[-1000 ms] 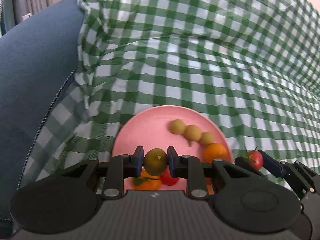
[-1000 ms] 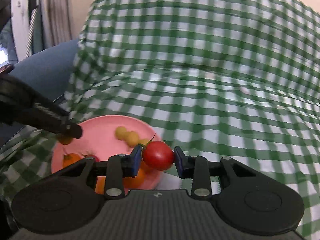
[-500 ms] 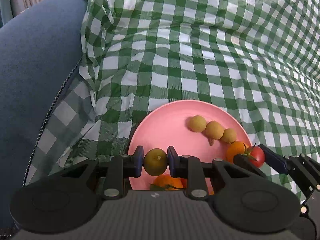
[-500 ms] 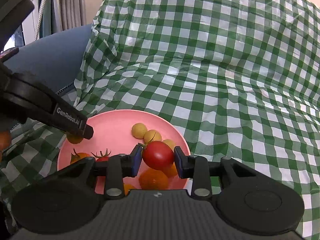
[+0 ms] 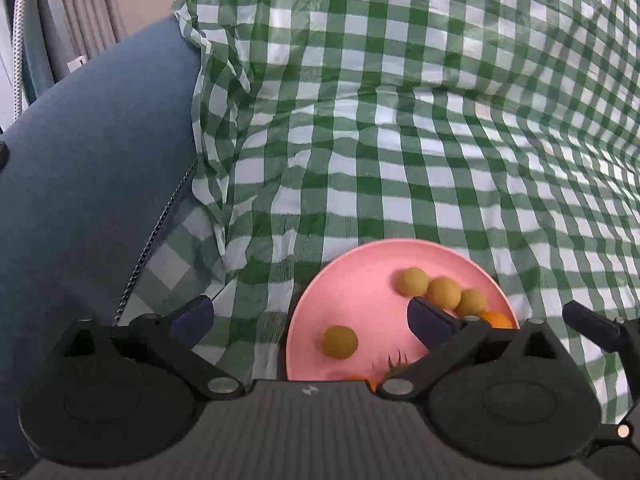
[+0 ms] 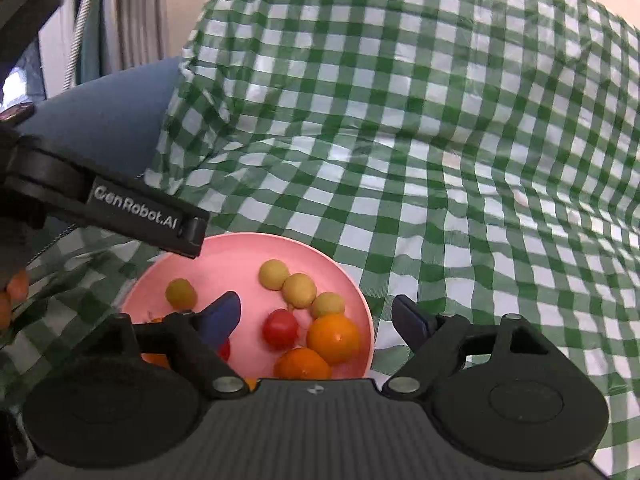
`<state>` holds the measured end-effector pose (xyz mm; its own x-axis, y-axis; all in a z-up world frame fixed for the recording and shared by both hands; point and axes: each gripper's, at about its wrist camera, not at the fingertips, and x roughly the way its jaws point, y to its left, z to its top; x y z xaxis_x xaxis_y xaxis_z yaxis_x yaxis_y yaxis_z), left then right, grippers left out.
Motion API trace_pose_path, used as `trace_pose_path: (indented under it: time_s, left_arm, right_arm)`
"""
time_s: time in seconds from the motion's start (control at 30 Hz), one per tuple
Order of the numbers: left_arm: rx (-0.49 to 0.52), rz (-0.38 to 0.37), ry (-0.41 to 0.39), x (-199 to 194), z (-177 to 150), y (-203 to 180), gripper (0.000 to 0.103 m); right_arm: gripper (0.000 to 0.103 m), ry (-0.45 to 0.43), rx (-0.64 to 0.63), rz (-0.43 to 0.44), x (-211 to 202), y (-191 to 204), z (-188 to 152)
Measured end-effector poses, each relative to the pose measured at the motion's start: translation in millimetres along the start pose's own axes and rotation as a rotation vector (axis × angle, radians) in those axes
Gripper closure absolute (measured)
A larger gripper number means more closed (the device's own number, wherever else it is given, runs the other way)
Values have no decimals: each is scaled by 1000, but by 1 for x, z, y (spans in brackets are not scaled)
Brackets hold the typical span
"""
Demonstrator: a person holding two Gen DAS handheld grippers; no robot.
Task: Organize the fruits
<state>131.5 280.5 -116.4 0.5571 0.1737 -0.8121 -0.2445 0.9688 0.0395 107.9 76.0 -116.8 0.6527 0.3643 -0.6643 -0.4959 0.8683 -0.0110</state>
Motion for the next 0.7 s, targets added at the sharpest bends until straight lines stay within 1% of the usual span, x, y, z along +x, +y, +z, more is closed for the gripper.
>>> trace_pose_path:
  time_s: [0.13,0.23,0.3,0.4,0.47,0.5,0.53,0.63,0.67,0.7]
  left_arm:
    - [1,-9,32,-24,-10,3,0]
    - [43,1,59,-49,-26,0,0]
    - [81,24,50,-68,-40,-2,0]
    - [114,34,37,-95,-57,-2,0]
    - [126,14,46,-107,-63,-3,0]
    - [129,17,48,-112,-66,-4,0]
    - [129,35,45,-117,-69,-4,0]
    - [141,69,33,-133,-80,-6,0]
    - [135,63,45,-138,-83,-5,0]
    - [113,41,57,-144,-86,-1,0]
  right_arm:
    - [6,20,-11,-6,-29,9,-3]
    - [3,44,49,17,-59,9,-6]
    - [2,55,112,13,-77,8,-9]
    - [1,91,172,-39,-98,10,-13]
    - [1,121,193,-91,-109,15,-19]
    - [1,133,206,-101,-116,18,-22]
    - [1,139,216,-109,-123,21,-25]
    - [1,128,215,-143,-148,34,-34]
    - [1,116,205,-154,-157,39,-36]
    - [1,106,192,-168,-165,42,-37]
